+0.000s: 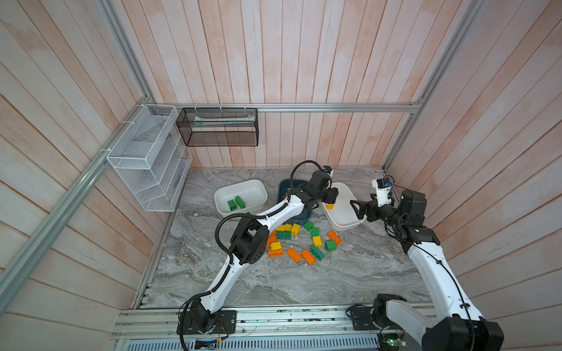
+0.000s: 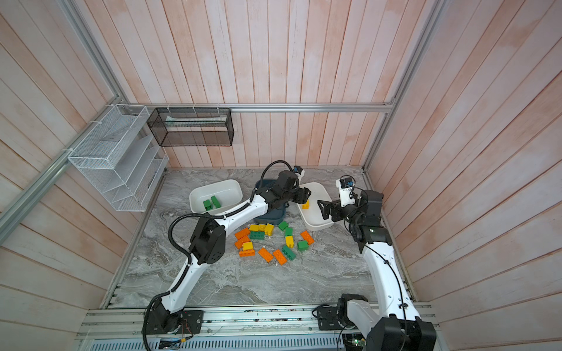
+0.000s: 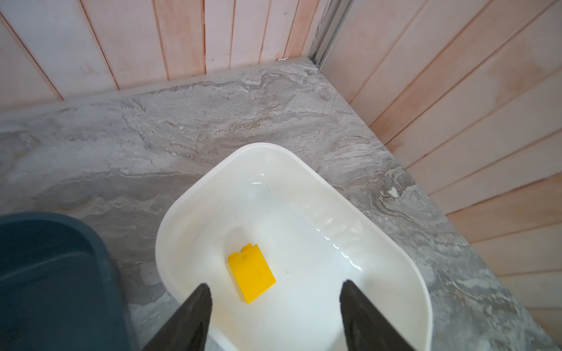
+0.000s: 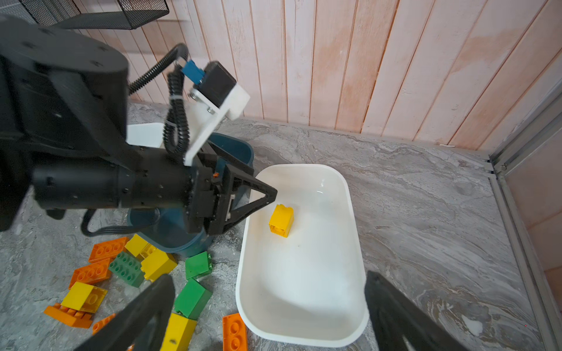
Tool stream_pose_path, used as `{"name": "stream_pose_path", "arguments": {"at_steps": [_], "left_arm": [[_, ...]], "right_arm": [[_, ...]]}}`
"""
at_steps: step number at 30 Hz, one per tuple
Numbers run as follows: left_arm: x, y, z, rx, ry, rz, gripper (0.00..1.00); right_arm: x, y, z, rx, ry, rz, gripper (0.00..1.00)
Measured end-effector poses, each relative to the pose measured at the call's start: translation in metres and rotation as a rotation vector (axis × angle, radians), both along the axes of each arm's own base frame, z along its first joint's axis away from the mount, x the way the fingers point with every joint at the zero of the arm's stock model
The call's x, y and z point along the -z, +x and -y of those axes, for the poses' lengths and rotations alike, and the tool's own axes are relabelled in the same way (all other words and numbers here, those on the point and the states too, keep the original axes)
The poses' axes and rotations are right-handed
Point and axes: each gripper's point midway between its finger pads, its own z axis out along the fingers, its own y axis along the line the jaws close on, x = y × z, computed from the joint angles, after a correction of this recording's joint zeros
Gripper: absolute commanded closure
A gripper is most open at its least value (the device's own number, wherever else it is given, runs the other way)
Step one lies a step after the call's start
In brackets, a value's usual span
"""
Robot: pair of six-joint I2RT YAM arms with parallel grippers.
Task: Sort the legos into containers by color
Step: 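Carry the yellow brick over the white tub nearest the right arm, then open the left gripper to drop the yellow brick in the tub, then lower the left gripper onto an orange brick in the pile and grasp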
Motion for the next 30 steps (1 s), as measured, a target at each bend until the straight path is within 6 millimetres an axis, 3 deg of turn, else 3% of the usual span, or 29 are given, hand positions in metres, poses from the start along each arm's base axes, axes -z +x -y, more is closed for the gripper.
{"name": "stream_pose_path", "arguments": {"at_steps": [6,10,15,22,25,30], "left_arm": [[-0.065,-0.055,-0.046,0.106,0.062,0.040,0.26],[-0.071,-0.093,-0.094,0.178,0.143,0.023,0.26],[-0.035,-0.113,-0.160,0.215,0.288,-0.054,0.28],[0.049,-0.134,-0.246,0.203,0.476,-0.217,0.32],[0.074,-0.145,-0.271,0.203,0.513,-0.257,0.34],[0.098,-0.145,-0.288,0.212,0.562,-0.245,0.40]], "right_arm": [[-0.002,-0.004,-0.003,-0.019,0.010,-0.001,0.02],[-0.003,-0.006,-0.005,-0.028,0.014,0.002,0.02],[-0.001,-0.007,-0.007,-0.040,0.020,-0.005,0.02],[0.003,-0.007,-0.008,-0.046,0.023,-0.017,0.02],[0.007,-0.005,-0.008,-0.047,0.024,-0.029,0.02],[0.009,-0.004,-0.009,-0.053,0.027,-0.036,0.02]]}}
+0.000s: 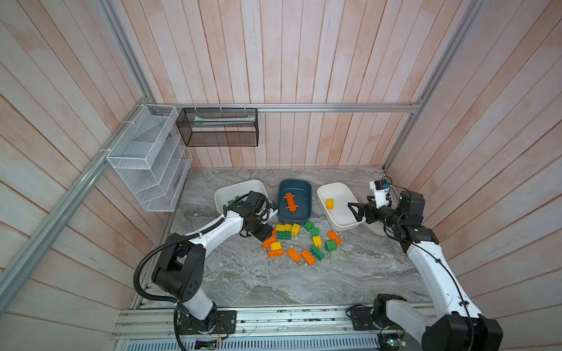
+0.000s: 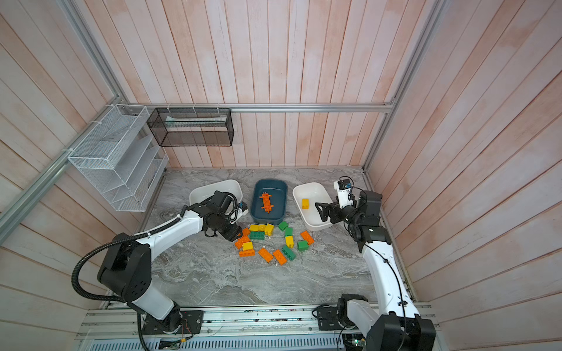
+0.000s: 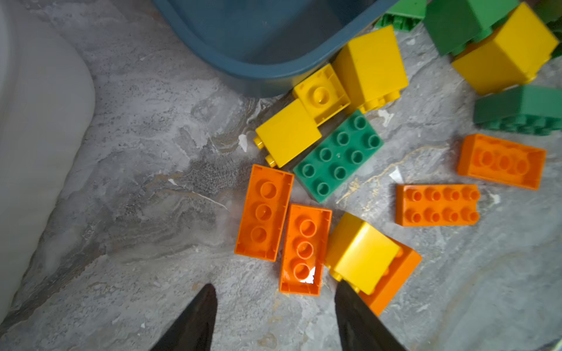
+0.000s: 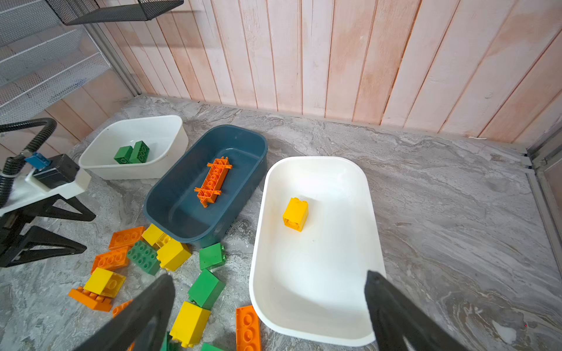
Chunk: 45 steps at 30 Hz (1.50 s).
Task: Sort the legos into containers by color
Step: 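Lower the left gripper onto an orange brick in the pile and grasp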
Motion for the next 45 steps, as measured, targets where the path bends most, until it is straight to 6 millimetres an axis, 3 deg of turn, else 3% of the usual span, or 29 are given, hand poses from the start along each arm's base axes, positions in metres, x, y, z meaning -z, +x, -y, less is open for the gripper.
{"name": "stream_pose_path", "arguments": {"at_steps": [7,21,45], "left_arm": [[0.027,0.010,-0.010,0.048,0.092,0.037,0.41],[0.051,0.013,-0.029,0.078,0.198,0.048,0.41],[0.058,0.003,-0.002,0.126,0.114,-0.022,0.36]], "right_arm": [[0.001,-0.001,0.000,-0.001,0.001,-0.004,0.02],[0.002,-0.001,0.000,-0.002,0.001,-0.012,0.02],[0.003,-0.003,-0.002,-0.009,0.005,-0.019,0.02]]}}
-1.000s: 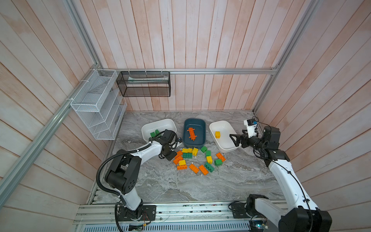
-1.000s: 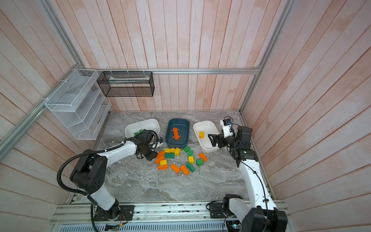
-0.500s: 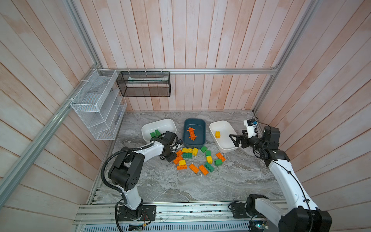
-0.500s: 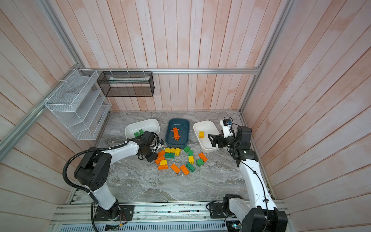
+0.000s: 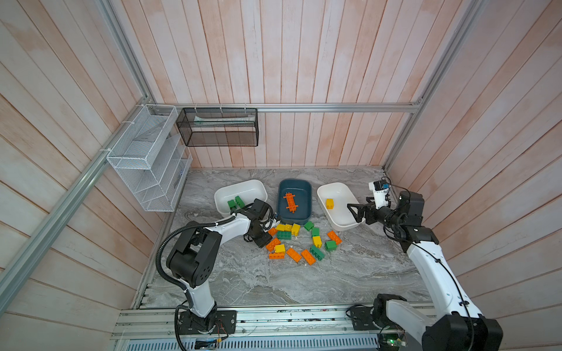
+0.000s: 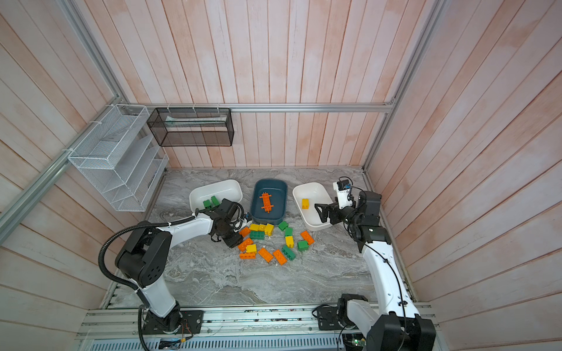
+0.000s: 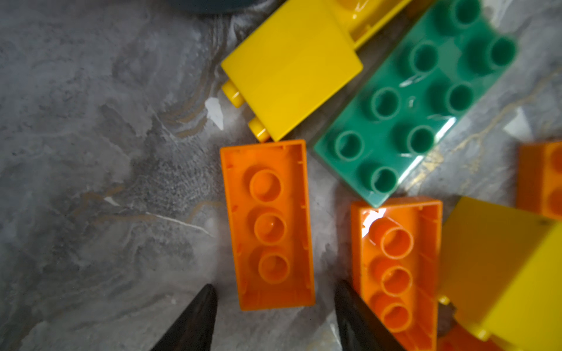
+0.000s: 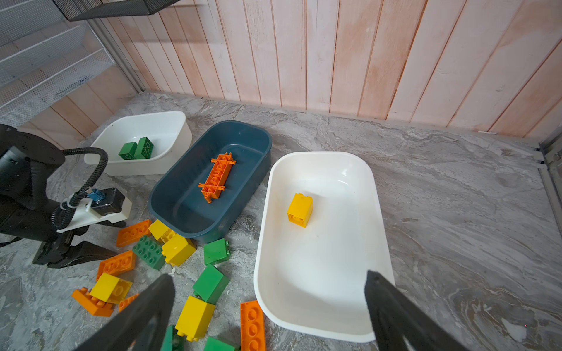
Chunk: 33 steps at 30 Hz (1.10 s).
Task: Sort the legos into containers by color
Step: 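Lower the left gripper onto an orange brick in the pile and grasp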
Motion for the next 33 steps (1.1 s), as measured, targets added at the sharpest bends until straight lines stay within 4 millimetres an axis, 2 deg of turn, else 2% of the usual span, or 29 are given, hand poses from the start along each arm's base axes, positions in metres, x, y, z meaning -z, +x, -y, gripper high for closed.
{"name": "stream_pose_path", "arguments": {"at_steps": [6,12,20,25,28,30,33], "left_arm": [[0.000,0.011,0.006,-0.025,-0.014,0.010,0.41],[-0.001,0.023,0.015,-0.055,-0.049,0.019,0.51],[-0.003,0.030,0.025,-0.078,-0.096,0.016,0.77],[-0.003,0.027,0.023,-0.083,-0.092,0.003,0.76],[-0.006,0.018,0.018,-0.097,-0.077,-0.029,0.76],[-0.013,0.012,0.013,-0.112,-0.069,-0.049,0.75],[-0.036,0.007,0.008,-0.145,-0.084,-0.055,0.75]], "right_arm": [[0.000,0.000,0.000,0.000,0.000,0.000,0.02],[0.000,0.000,0.000,-0.001,0.000,0.000,0.02],[0.000,0.000,0.000,-0.001,0.001,-0.001,0.02],[0.000,0.000,0.000,-0.001,0.001,-0.001,0.02],[0.002,0.001,0.000,-0.001,0.002,-0.008,0.02],[0.004,0.002,0.000,0.000,0.003,-0.013,0.02],[0.005,0.002,0.000,0.000,0.004,-0.018,0.02]]}}
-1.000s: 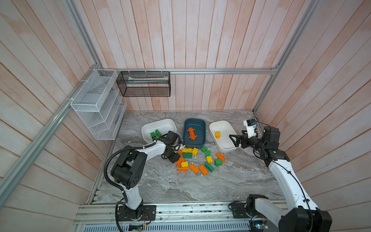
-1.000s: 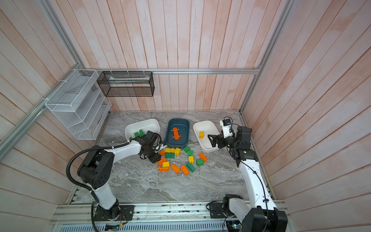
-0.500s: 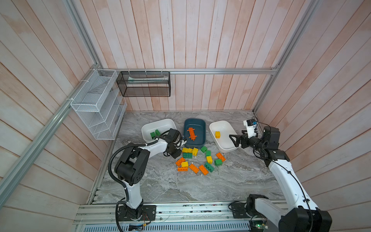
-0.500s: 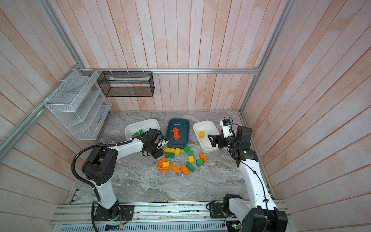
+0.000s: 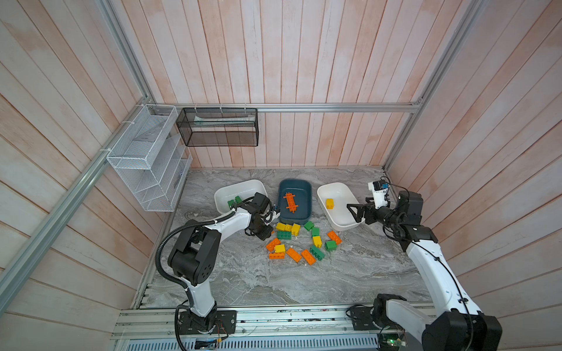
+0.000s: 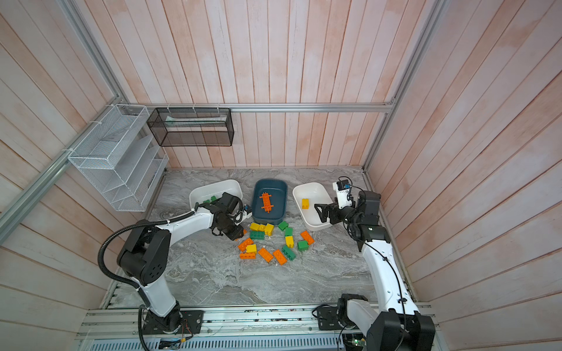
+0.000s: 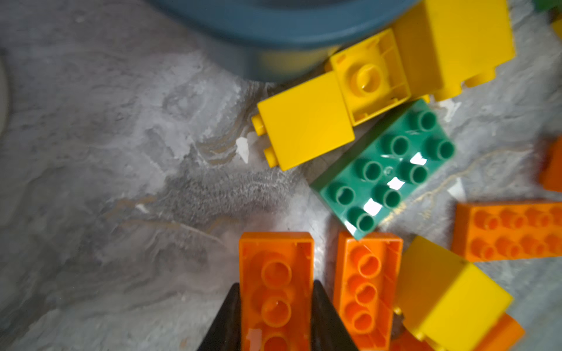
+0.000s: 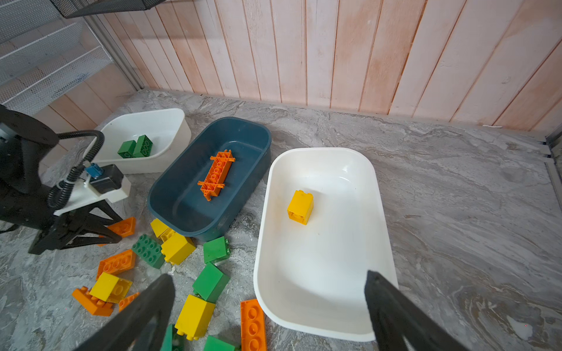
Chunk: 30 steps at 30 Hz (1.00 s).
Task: Sort the legos into containers by color
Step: 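Lower the left gripper onto an orange brick in the pile and grasp, then carry the orange brick into the teal tub and release it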
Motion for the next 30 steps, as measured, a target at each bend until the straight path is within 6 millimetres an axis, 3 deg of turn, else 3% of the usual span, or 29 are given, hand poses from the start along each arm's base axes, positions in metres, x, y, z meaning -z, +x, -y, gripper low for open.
{"name": "stream_pose_path", "arguments": {"at_steps": [8,11,15,22,30], "left_arm": [[-0.079,-0.011,0.005,-0.088,-0.130,0.030,0.74],[-0.104,0.003,0.017,-0.131,-0.196,0.044,0.75],[-0.130,0.036,0.047,-0.193,-0.312,0.067,0.75],[-0.120,0.076,0.101,-0.298,-0.399,0.039,0.75],[-0.091,0.113,0.116,-0.495,-0.433,0.051,0.75]], "right_arm": [[0.003,0.002,0.000,0.002,0.004,-0.010,0.02],[0.004,0.005,0.000,0.003,0.012,-0.010,0.02],[0.004,0.006,-0.001,0.003,0.021,-0.015,0.02],[0.001,0.008,-0.002,0.004,0.038,-0.007,0.02],[-0.004,0.009,-0.004,0.000,0.061,0.001,0.02]]}}
